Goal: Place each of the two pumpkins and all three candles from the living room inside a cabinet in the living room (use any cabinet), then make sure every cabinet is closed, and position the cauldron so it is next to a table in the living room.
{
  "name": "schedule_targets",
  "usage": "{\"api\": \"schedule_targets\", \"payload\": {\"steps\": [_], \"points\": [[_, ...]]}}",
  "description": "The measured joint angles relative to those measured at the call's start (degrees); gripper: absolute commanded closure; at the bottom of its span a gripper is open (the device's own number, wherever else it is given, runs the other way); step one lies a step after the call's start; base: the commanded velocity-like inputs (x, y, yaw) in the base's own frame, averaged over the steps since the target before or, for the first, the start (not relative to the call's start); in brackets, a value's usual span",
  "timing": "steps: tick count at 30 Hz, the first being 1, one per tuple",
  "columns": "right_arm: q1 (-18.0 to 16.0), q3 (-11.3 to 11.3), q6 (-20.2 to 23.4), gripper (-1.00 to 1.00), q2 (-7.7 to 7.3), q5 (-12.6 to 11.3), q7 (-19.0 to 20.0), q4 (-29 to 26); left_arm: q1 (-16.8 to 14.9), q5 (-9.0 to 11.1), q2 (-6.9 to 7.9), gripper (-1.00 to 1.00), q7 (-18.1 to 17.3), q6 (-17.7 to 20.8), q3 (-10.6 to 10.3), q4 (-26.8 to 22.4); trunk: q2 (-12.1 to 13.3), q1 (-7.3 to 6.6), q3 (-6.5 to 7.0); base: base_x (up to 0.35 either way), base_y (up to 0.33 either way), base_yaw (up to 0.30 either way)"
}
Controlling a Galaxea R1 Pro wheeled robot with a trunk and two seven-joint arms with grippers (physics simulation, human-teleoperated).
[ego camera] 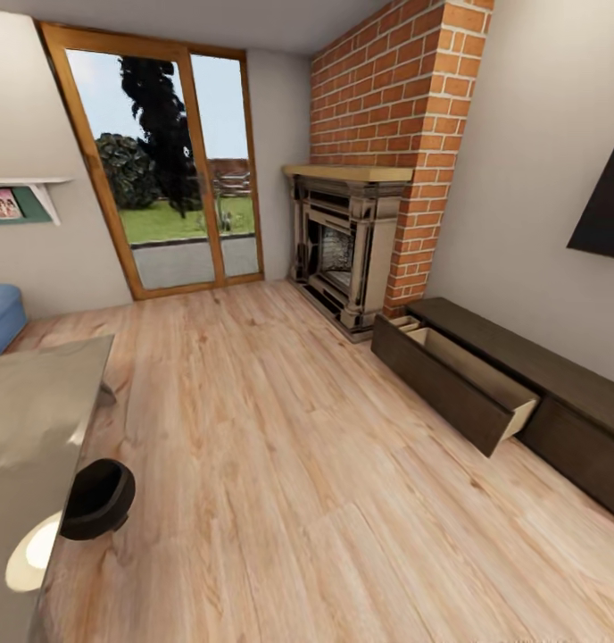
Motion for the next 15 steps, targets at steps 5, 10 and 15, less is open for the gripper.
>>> {"api": "schedule_targets", "payload": {"steps": [5,10,15], "points": [[0.00,-0.02,0.22,1.00,0.00,-0.01,0.00,0.00,0.01,0.01,-0.02,-1.00,-0.02,-0.05,0.01,-0.01,0.00,0.01,0.00,0.053,0.000,-0.272],[0.00,-0.04,0.26,1.00,0.00,-0.03,0.01,0.00,0.00,0.00,0.00,-1.00,0.00,-0.05,0.08,0.00,0.00,-0.02,0.00,0.258,0.000,-0.272],[0.00,-0.03,0.28,1.00,0.00,-0.04,0.07,0.01,0.05,0.06,0.01,-1.00,0.00,-0.04,0.16,0.00,0.00,-0.02,0.00,0.326,0.000,-0.272]]}}
